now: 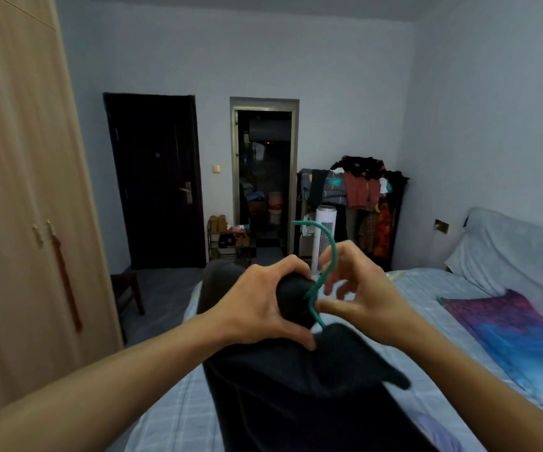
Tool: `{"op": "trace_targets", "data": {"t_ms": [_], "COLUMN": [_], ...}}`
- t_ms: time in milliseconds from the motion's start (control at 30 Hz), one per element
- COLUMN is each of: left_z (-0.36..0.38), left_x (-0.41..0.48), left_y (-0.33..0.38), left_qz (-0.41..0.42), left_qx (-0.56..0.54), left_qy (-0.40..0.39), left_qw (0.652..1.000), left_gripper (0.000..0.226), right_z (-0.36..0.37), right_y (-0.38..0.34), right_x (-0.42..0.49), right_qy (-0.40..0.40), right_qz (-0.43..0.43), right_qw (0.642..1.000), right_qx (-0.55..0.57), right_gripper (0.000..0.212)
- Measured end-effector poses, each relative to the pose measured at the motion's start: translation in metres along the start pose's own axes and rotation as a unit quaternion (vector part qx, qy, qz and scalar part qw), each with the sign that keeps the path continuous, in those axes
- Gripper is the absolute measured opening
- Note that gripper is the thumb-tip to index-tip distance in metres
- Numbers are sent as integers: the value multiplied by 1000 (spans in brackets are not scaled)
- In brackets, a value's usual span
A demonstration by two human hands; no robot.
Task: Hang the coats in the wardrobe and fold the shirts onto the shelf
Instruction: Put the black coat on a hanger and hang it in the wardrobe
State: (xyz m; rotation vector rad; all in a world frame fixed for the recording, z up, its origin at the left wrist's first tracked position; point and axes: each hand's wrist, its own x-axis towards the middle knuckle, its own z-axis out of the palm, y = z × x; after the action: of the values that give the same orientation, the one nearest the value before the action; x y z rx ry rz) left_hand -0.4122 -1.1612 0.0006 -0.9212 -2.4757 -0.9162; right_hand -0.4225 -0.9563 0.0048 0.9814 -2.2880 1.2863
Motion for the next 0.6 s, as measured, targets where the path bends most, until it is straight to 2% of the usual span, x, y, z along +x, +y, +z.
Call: {"op": "trace_targets", "data": {"t_ms": [100,133,233,333,433,533,600], "left_z": [1,1,3,10,25,33,31], "left_x": [-2,-2,-1,-1,-9,-16,-21], "left_y": [-8,-10,-14,-12,-6,-2,-1], "left_qz": [-18,-22,-40,-59,-59,-62,-85], "left_qx": [15,18,38,64,102,131,109], "left_qy": [4,7,35,60,74,81,59], "left_qw": [1000,1000,998,994,990,986,989], "left_gripper": [82,81,80,82,83,82,79], "right_z": [-4,-5,2,18,37,43,44], "right_y": [-2,-8,-28,-34,-22,-5,6], "right_x": [-28,-40,-67,-77,-83,-91,-93], "right_qy": [77,69,-30,-58,-29,20,62], "right_qz": [107,138,175,186,224,226,207], "right_qw": [988,980,945,884,882,913,930], "right_qx": [-83,-122,-274,-424,-414,-338,-297], "right_gripper": [26,29,67,65,48,31,25]}}
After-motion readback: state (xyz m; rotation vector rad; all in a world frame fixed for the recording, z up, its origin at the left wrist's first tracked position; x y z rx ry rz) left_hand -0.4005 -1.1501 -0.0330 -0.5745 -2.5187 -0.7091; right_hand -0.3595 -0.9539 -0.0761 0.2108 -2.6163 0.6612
